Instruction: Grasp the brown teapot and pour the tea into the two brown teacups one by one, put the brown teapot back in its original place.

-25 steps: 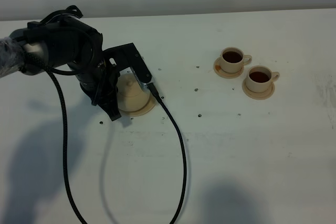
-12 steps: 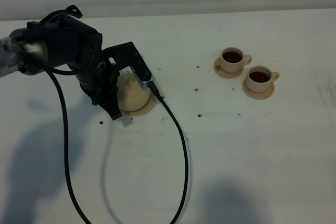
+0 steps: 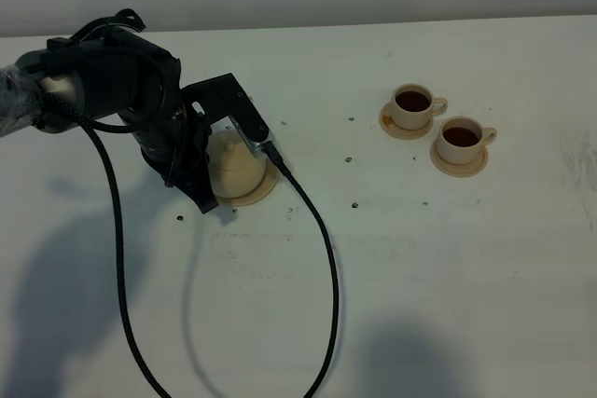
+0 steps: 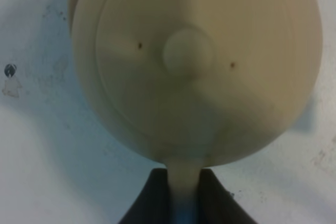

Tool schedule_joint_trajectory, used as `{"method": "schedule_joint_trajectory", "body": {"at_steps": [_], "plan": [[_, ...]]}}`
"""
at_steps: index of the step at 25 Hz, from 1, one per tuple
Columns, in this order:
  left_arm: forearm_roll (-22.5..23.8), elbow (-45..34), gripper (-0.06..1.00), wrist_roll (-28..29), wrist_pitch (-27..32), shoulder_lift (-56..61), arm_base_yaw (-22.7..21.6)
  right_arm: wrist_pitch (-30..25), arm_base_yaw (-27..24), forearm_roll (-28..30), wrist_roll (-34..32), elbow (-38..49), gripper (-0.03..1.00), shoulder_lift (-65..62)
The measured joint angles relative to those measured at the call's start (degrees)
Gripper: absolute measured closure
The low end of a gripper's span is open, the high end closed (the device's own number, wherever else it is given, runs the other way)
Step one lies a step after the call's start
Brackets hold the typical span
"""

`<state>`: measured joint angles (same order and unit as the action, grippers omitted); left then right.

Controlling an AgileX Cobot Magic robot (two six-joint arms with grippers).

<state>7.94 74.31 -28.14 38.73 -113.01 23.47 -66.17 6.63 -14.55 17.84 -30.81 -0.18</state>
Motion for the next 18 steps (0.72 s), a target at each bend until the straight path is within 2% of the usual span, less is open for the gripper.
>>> {"method": "schedule_joint_trajectory", "body": {"at_steps": [3, 10, 13, 18], "plan": [[0.0, 0.0, 0.81, 0.8, 0.2, 0.0, 0.0, 0.0, 0.0, 0.0, 0.0, 0.0, 0.75, 0.0], [-0.3, 0.0, 0.48, 1.0, 1.1, 0.4, -0.1, 0.0, 0.0, -0.1, 0.0, 0.0, 0.75, 0.0], [-0.5, 0.0, 0.44, 1.0, 1.2, 1.5, -0.1, 0.0, 0.0, -0.1, 0.0, 0.0, 0.75, 0.0], [-2.3, 0.0, 0.43, 1.0, 1.4, 4.7, -0.1, 0.0, 0.0, -0.1, 0.0, 0.0, 0.75, 0.0]]}}
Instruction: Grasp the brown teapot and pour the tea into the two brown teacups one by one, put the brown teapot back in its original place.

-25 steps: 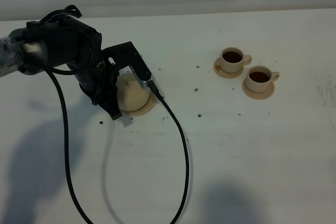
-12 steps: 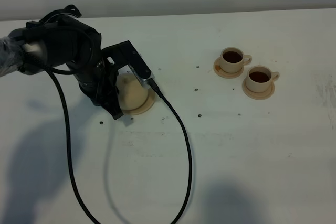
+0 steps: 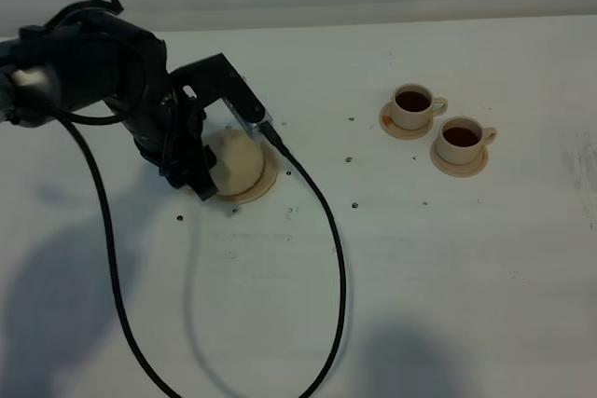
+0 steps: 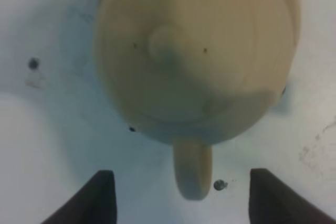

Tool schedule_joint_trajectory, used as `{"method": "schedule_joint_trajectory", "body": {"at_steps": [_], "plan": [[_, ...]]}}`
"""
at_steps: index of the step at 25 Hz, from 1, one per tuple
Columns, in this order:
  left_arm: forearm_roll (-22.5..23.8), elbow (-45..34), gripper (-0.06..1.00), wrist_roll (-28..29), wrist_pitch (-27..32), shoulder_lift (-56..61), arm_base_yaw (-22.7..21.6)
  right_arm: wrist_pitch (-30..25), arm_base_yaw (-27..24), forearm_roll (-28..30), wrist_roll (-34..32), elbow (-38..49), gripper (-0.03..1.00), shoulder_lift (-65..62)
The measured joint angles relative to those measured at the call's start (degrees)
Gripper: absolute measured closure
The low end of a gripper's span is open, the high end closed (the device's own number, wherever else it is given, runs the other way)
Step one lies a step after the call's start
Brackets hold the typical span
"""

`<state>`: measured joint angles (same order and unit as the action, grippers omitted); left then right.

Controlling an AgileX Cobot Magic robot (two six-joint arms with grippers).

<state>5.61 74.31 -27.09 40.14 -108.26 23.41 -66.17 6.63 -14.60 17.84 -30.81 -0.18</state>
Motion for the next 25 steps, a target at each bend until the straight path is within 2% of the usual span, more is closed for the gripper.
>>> {"method": "schedule_joint_trajectory", "body": {"at_steps": [5, 17, 21, 25], "plan": [[-0.5, 0.0, 0.44, 1.4, 0.2, 8.1, 0.0, 0.0, 0.0, 0.0, 0.0, 0.0, 0.75, 0.0], [-0.5, 0.0, 0.46, 6.3, 2.3, 39.4, 0.0, -0.1, 0.0, 0.0, 0.0, 0.0, 0.75, 0.0], [-0.1, 0.0, 0.46, 7.8, 6.7, 46.5, 0.0, -0.1, 0.0, 0.0, 0.0, 0.0, 0.75, 0.0], [3.9, 0.0, 0.46, 12.0, 13.2, 53.2, -0.7, -0.1, 0.0, 0.0, 0.0, 0.0, 0.75, 0.0]]}}
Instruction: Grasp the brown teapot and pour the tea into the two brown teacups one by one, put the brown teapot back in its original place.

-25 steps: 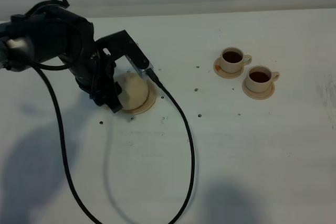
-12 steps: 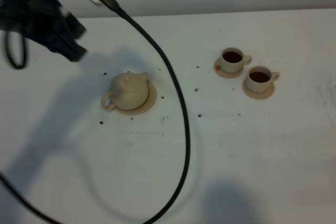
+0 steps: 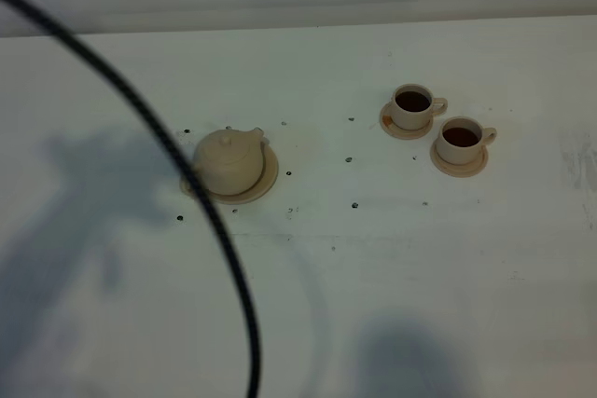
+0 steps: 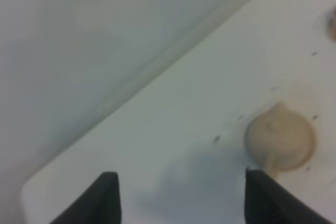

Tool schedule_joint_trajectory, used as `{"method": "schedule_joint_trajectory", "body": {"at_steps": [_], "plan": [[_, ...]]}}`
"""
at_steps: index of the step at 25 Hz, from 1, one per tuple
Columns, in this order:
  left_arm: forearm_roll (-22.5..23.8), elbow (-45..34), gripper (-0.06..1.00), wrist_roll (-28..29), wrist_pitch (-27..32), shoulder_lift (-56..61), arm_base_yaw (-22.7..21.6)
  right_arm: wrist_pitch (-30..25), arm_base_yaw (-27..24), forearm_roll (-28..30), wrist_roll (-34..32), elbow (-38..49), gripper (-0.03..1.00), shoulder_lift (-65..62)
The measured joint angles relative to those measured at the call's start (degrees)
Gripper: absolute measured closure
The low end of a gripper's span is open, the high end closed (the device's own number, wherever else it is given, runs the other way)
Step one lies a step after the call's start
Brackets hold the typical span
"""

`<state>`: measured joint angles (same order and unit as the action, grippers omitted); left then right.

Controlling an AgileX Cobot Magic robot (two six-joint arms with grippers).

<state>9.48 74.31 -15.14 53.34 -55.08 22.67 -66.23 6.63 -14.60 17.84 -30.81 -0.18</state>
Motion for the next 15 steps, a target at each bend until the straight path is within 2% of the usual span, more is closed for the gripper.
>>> {"method": "schedule_joint_trajectory", "body": {"at_steps": [2, 6, 9, 12, 15], "plan": [[0.6, 0.0, 0.46, 1.7, 2.4, 4.3, -2.3, 0.0, 0.0, 0.0, 0.0, 0.0, 0.75, 0.0], [-1.3, 0.0, 0.46, 2.5, 7.1, 14.0, -10.9, 0.0, 0.0, 0.0, 0.0, 0.0, 0.75, 0.0], [-5.7, 0.1, 0.46, 1.7, 11.2, 21.4, -17.7, 0.0, 0.0, 0.0, 0.0, 0.0, 0.75, 0.0], [-12.4, -1.7, 0.46, 1.5, 13.1, 28.2, -22.1, 0.0, 0.0, 0.0, 0.0, 0.0, 0.75, 0.0], [-14.2, -7.2, 0.46, 1.5, 13.5, 35.1, -25.9, 0.0, 0.0, 0.0, 0.0, 0.0, 0.75, 0.0]]}}
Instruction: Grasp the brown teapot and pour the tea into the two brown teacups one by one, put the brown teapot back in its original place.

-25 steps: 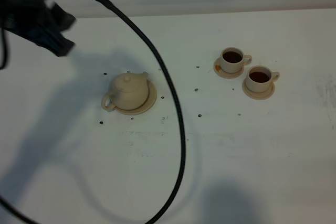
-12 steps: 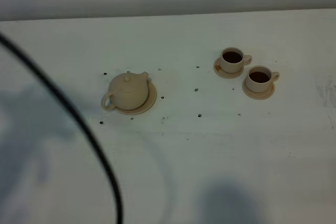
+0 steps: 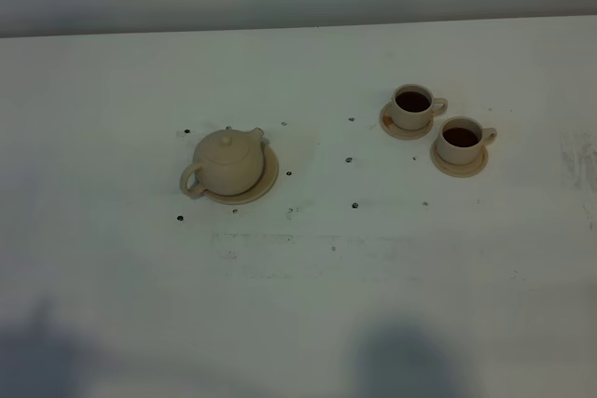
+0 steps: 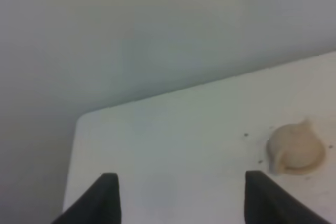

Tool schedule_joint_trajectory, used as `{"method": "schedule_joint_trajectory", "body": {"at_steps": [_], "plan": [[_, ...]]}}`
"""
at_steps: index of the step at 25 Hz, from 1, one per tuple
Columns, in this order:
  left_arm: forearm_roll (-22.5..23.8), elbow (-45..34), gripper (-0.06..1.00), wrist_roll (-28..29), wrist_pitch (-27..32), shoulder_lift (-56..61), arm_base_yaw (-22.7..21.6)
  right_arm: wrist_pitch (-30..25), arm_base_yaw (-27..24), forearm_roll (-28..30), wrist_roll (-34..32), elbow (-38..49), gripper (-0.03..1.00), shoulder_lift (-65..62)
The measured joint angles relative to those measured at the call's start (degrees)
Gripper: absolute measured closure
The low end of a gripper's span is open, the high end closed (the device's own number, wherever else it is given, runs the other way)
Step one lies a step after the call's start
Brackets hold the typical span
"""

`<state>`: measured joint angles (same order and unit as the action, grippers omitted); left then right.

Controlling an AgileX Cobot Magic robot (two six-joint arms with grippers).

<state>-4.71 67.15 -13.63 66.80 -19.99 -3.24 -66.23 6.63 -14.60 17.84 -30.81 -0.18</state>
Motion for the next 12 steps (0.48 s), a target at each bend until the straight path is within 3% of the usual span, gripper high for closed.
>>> {"method": "schedule_joint_trajectory", "body": {"at_steps": [3, 8, 12], "plan": [[0.2, -8.8, 0.46, 1.0, -0.4, 6.6, -1.1, 0.0, 0.0, 0.0, 0.0, 0.0, 0.75, 0.0], [0.1, -26.0, 0.46, 5.6, -6.5, 17.6, -1.2, 0.0, 0.0, 0.0, 0.0, 0.0, 0.75, 0.0], [-1.0, -34.6, 0.46, 7.7, -6.2, 20.3, -1.2, 0.0, 0.0, 0.0, 0.0, 0.0, 0.75, 0.0]]}}
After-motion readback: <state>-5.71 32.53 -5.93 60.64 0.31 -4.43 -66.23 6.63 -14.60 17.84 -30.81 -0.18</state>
